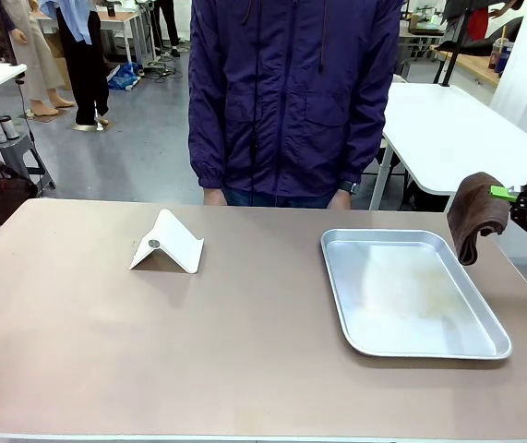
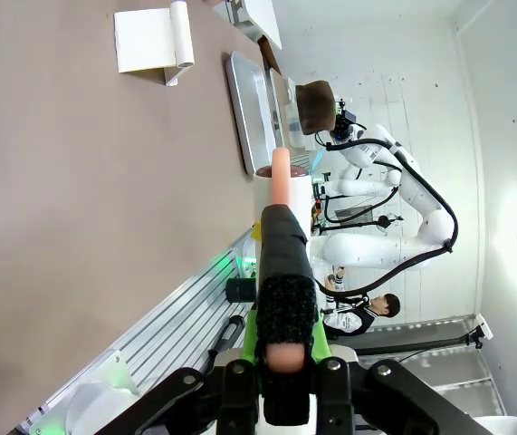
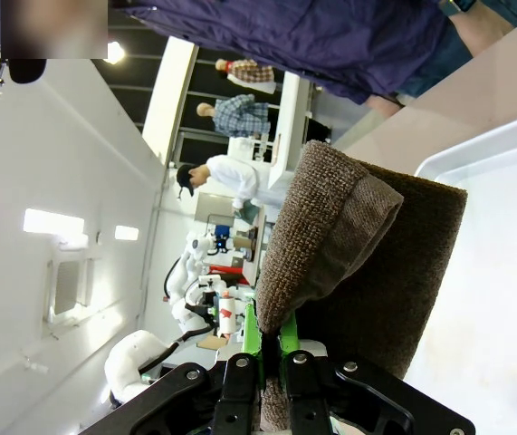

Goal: Clean the surface of the table.
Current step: Clean the area not pointed to by the person, then return the Lint Roller and towel to their original positions.

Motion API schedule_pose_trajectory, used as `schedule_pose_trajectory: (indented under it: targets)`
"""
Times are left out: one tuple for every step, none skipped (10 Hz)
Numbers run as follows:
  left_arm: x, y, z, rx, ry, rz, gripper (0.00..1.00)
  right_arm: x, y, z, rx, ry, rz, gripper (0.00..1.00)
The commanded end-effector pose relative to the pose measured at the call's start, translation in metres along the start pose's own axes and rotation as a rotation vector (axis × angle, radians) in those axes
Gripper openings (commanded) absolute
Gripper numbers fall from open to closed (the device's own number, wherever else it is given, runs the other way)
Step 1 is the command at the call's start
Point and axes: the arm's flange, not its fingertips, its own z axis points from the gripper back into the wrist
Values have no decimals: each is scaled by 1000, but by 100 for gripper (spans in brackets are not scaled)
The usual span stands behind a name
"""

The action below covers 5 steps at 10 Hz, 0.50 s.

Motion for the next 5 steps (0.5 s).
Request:
schedule_pose_trajectory:
  targets:
    - [0, -5, 0, -1, -9, 10, 22, 4, 6, -2, 24, -11, -11, 8]
    - [0, -5, 0, -1, -9, 10, 22, 4, 6, -2, 24, -11, -11, 8]
    - [0, -5, 0, -1, -9, 10, 22, 4, 6, -2, 24, -11, -11, 8]
    - [0, -5, 0, -1, -9, 10, 22, 4, 6, -2, 24, -11, -11, 8]
    - [0, -5, 0, -1, -9, 10, 22, 4, 6, -2, 24, -11, -11, 8]
